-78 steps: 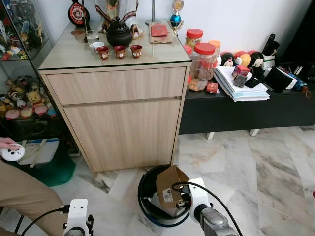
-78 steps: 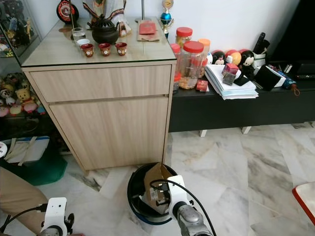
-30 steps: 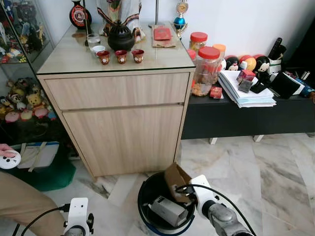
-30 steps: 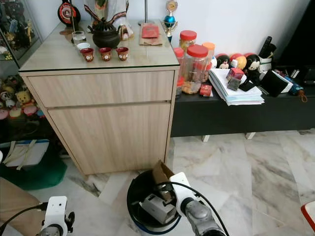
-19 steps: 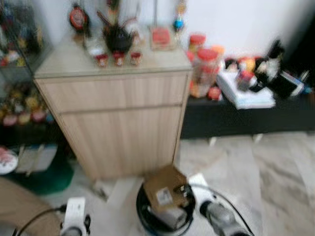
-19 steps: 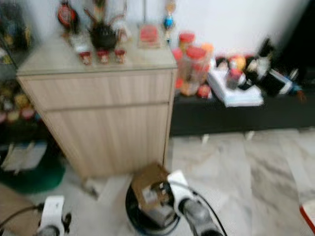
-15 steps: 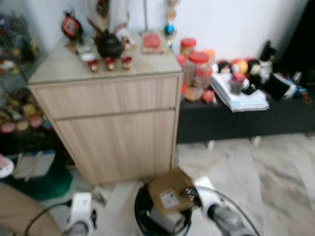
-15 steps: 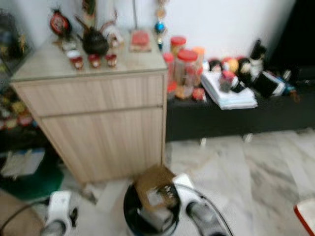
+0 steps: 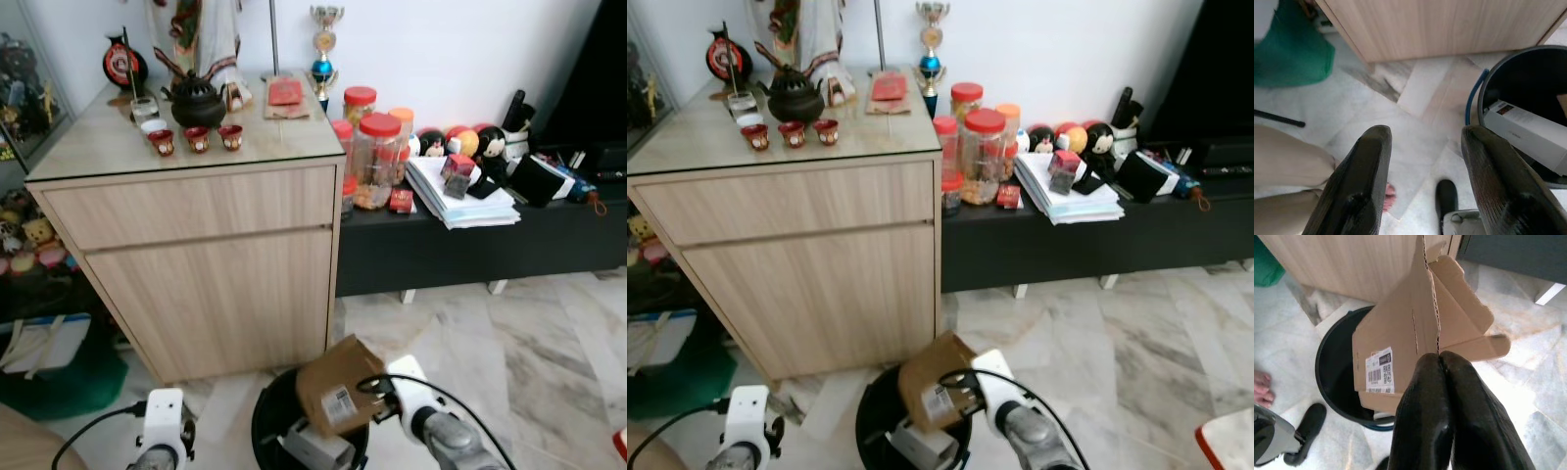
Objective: Picking trash to rubbish bin
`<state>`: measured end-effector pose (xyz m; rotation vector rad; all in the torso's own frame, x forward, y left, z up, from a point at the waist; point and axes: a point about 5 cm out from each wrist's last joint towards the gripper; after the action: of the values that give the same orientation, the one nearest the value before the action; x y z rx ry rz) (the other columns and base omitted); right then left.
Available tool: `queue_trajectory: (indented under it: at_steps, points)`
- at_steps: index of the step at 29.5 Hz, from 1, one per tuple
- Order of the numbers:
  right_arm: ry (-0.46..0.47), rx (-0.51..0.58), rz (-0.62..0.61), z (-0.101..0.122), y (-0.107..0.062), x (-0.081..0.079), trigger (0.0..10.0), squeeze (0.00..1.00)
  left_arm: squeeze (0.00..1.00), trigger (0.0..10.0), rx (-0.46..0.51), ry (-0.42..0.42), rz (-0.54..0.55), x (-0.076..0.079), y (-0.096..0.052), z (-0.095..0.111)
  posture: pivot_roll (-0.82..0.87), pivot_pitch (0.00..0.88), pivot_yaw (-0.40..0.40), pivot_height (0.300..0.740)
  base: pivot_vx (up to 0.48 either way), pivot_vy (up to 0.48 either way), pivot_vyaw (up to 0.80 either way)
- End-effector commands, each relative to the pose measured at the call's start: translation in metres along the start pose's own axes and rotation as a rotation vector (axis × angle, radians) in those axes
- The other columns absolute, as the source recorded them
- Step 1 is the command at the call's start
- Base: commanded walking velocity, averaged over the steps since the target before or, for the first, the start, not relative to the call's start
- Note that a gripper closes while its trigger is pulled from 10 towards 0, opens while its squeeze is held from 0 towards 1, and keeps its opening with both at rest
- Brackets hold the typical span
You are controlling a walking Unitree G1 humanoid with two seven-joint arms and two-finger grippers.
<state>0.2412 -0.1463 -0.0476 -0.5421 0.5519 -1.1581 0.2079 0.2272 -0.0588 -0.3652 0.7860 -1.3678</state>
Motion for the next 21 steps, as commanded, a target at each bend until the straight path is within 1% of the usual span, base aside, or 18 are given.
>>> queue_trajectory:
  at_steps: [1, 11, 21]
  points:
    - [-0.01, 0.017, 0.025, 0.008, 0.004, -0.007, 10.0, 0.0, 0.0, 10.0, -0.016, 0.004, 0.008, -0.005, -0.001, -0.004, 0.02, 0.025, -0.031, 0.74, 0.0, 0.0, 0.0]
    - [-0.01, -0.012, 0.063, 0.003, 0.007, -0.019, 10.0, 0.0, 0.0, 10.0, -0.028, -0.004, -0.022, -0.002, -0.001, -0.005, 0.02, 0.023, -0.033, 0.74, 0.0, 0.0, 0.0]
    - [-0.008, -0.014, 0.075, 0.003, 0.008, -0.024, 10.0, 0.0, 0.0, 10.0, -0.027, -0.005, -0.028, 0.0, -0.001, -0.005, 0.02, 0.025, -0.034, 0.74, 0.0, 0.0, 0.0]
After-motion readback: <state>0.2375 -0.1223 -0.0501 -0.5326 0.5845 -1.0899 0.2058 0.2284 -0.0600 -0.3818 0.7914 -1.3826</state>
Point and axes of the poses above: a point about 5 cm out from each wrist's last joint towards the gripper, its own y axis pointing out of the wrist towards the gripper, its own z axis along the axis of the wrist's last joint, x = y × z, and after that the axes turned 11 degrees about y, right-handed
